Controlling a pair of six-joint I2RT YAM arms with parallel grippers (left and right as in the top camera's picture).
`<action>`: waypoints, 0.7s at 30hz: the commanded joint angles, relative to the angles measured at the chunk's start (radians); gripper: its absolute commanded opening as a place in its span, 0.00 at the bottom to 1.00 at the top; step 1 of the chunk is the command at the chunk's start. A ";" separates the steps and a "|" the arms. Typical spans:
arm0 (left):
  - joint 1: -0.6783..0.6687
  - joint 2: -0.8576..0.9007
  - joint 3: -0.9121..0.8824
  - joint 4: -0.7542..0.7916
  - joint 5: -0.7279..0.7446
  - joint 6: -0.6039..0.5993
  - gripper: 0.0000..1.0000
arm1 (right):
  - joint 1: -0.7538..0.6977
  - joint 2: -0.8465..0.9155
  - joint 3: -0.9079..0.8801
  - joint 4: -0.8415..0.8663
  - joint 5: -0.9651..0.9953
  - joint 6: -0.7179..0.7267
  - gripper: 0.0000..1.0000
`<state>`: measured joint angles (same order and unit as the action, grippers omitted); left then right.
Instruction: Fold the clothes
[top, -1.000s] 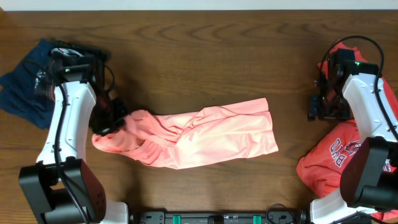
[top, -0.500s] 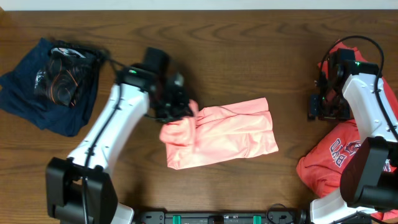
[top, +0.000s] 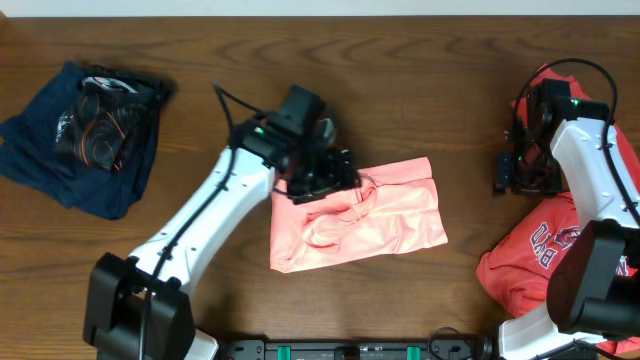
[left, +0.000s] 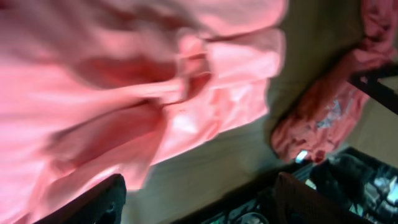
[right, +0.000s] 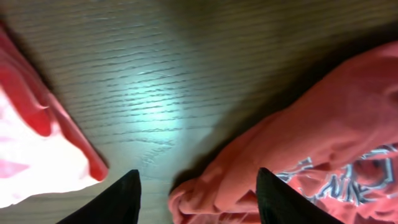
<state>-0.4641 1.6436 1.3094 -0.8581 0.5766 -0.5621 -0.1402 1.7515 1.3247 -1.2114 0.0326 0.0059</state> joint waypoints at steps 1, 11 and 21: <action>0.107 -0.028 0.004 -0.080 -0.024 0.083 0.77 | -0.003 0.002 -0.004 -0.003 -0.162 -0.076 0.59; 0.224 -0.028 -0.037 -0.211 -0.069 0.098 0.74 | 0.113 0.002 -0.101 0.102 -0.433 -0.150 0.68; 0.032 -0.021 -0.223 0.066 -0.023 0.037 0.73 | 0.193 0.002 -0.248 0.279 -0.421 -0.064 0.70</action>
<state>-0.3874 1.6360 1.1263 -0.8429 0.5228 -0.5014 0.0448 1.7523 1.1015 -0.9520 -0.3744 -0.0975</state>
